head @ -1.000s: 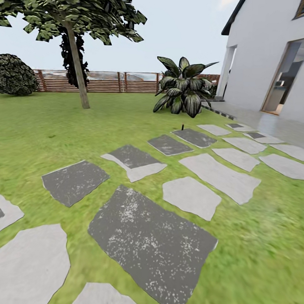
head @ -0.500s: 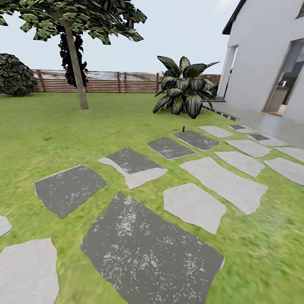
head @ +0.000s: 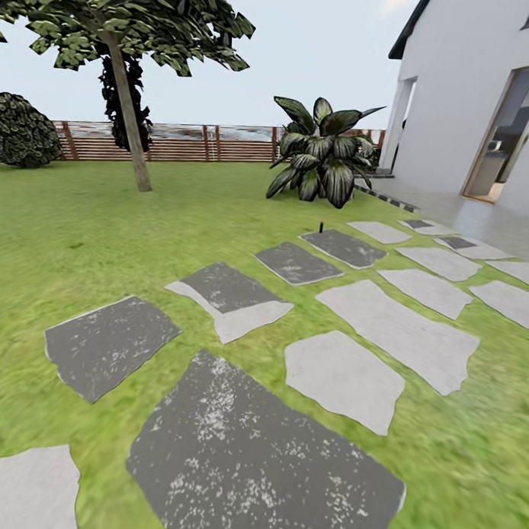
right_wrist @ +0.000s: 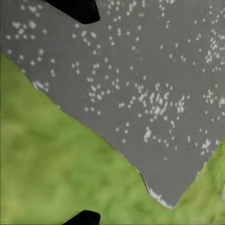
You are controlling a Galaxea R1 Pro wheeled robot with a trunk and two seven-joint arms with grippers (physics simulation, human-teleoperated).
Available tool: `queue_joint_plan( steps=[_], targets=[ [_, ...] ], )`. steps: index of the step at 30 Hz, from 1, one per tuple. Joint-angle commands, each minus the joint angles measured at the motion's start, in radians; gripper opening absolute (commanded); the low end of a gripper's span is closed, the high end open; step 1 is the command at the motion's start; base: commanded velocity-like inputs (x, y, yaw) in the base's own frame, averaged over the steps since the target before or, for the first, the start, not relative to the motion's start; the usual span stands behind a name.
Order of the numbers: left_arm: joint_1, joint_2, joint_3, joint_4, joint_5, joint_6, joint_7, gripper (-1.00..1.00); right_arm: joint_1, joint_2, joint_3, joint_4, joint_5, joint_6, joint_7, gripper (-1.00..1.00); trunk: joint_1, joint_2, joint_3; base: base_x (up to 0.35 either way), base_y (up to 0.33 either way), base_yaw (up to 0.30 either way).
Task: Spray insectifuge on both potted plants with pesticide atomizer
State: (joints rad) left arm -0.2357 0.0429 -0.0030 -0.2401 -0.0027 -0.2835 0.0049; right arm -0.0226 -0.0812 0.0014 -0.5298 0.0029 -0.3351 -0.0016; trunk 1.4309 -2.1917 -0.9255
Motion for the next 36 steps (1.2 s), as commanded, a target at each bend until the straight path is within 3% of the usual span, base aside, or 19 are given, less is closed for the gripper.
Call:
queue_joint_plan(
  steps=[1,36],
  targets=[
    [-0.001,0.0,0.0,0.001,0.0,-0.003,0.0,1.0,0.0,0.0,0.0,0.001,0.0,-0.003,-0.001,1.0,0.0,0.0,-0.001,0.339,0.0,0.0],
    [-0.001,0.0,-0.001,0.001,0.0,-0.003,0.001,1.0,0.0,0.0,0.0,0.0,0.0,-0.004,-0.001,1.0,0.0,0.0,-0.001,0.34,0.0,0.0]
  ],
)
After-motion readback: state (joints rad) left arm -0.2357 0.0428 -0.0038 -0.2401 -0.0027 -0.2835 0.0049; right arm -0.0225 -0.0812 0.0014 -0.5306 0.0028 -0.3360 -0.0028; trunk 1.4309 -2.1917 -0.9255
